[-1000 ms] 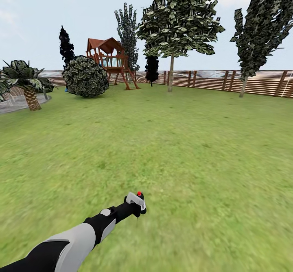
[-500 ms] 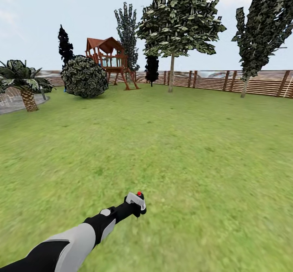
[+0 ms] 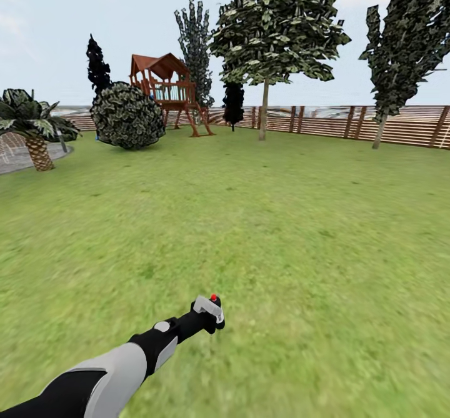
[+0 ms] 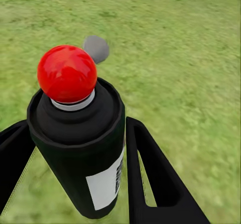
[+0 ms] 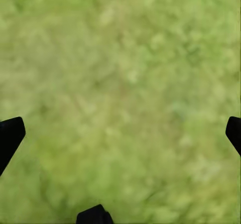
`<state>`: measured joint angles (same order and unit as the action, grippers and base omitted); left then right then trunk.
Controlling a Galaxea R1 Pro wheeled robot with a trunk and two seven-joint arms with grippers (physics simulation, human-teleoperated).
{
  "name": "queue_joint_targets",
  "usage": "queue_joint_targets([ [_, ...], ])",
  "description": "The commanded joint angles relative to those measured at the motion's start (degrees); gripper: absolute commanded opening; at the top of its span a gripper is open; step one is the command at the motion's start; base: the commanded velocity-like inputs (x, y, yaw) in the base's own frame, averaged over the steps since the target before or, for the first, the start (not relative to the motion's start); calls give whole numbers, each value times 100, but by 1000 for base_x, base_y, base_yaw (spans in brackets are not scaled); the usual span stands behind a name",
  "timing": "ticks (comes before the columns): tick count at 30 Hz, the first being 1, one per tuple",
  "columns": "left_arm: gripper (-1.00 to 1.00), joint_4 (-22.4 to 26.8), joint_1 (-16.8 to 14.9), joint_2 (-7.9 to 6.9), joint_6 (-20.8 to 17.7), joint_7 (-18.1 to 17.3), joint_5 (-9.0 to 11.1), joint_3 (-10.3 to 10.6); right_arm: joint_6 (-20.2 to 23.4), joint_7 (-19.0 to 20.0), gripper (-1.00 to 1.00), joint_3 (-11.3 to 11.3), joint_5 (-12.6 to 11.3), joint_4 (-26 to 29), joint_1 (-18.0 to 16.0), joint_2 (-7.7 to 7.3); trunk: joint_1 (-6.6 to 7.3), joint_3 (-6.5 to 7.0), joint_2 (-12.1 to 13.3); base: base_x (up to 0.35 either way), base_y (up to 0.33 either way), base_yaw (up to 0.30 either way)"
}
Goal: In the garden, pick up the pesticide atomizer on the floor and spray pesticide onto both trees until each tree trunk is fully covered.
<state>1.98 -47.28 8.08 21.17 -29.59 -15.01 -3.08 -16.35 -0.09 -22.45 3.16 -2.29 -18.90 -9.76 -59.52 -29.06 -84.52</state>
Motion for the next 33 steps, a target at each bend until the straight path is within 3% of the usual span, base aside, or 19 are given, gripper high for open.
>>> queue_joint_targets([
  [1,-100,2,0,0,2,5,1,-8,0,0,100,1,0,0,0,0,0,-5,0,349,0,0],
  [33,-100,2,0,0,2,5,5,-8,0,0,100,2,1,0,0,0,0,-130,0,349,0,0],
])
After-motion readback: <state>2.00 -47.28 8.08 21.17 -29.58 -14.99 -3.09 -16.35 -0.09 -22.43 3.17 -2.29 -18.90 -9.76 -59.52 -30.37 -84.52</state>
